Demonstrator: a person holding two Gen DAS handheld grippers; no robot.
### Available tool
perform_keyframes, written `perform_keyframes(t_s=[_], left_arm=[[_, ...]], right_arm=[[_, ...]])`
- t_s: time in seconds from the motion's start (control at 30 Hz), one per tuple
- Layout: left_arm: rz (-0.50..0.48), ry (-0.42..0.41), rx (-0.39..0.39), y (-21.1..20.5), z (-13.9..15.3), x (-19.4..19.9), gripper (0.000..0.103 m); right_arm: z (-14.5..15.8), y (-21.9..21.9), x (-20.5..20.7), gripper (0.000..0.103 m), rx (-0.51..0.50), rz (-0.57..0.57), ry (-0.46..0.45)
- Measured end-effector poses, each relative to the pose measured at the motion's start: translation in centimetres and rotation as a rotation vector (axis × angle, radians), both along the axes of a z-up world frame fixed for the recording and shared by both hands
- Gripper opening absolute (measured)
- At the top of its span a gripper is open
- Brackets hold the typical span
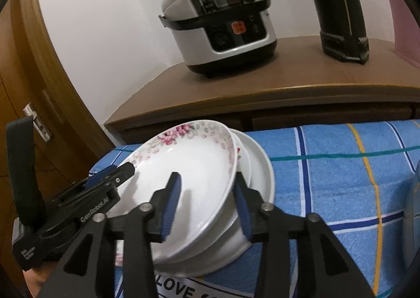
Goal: Organize plates and bowls
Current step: 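Open the left tool to release the pink-floral plate and withdraw, then move the left tool over to the pink-and-red bowl beside the steel bowl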
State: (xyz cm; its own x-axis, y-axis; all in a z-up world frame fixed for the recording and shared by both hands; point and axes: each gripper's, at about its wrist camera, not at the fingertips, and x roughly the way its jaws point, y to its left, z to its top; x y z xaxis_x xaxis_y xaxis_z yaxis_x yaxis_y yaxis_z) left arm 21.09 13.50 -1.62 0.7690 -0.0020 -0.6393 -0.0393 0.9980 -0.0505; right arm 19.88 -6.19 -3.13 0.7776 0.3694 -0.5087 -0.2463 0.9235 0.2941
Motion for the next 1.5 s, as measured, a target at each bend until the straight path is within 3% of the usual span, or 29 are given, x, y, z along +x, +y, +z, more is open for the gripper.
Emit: perform_keyframes(t_s=[0.1, 0.17, 0.47, 0.7, 0.8, 1.0, 1.2, 1.23, 1.3, 1.33, 1.5], left_arm=[[0.002, 0.004, -0.001, 0.0, 0.0, 0.1, 0.033], [0.003, 0.004, -0.003, 0.1, 0.0, 0.1, 0.033], [0.01, -0.005, -0.005, 0.1, 0.0, 0.0, 0.033], [0.115, -0.132, 0.001, 1.6, 1.6, -1.3, 0.033], [0.109, -0.172, -0.02, 1.6, 2.0, -1.9, 0.033], [0.062, -0.263, 0.022, 0.2, 2.9, -3.1, 0.033], [0.049, -0.341, 0.052, -0.6, 3.6, -4.7, 0.033], [0.049, -0.344, 0.055, -0.7, 3.7, -4.9, 0.035], [0.06, -0.348, 0.058, -0.9, 3.7, -5.5, 0.054], [0.074, -0.352, 0.057, -0.9, 3.8, -5.9, 0.059], [0.09, -0.344, 0.034, -1.5, 3.8, -7.4, 0.062]], right_arm=[[0.1, -0.2, -0.3, 0.05, 0.002, -0.013, -0.015], [0.1, -0.1, -0.4, 0.064, -0.018, -0.035, -0.008], [0.2, -0.4, -0.5, 0.064, -0.015, -0.043, -0.007], [1.5, -2.3, -3.6, 0.066, -0.018, -0.16, -0.15], [1.9, -2.4, -4.4, 0.068, -0.041, -0.178, -0.186], [2.7, -2.1, -6.6, 0.072, -0.111, -0.213, -0.284], [2.8, -2.5, -7.8, 0.076, -0.112, -0.222, -0.299], [2.8, -2.6, -8.0, 0.078, -0.111, -0.227, -0.301], [2.7, -2.8, -8.4, 0.078, -0.11, -0.231, -0.299], [2.7, -2.9, -8.5, 0.078, -0.108, -0.228, -0.296], [2.7, -3.1, -9.4, 0.078, -0.113, -0.229, -0.304]])
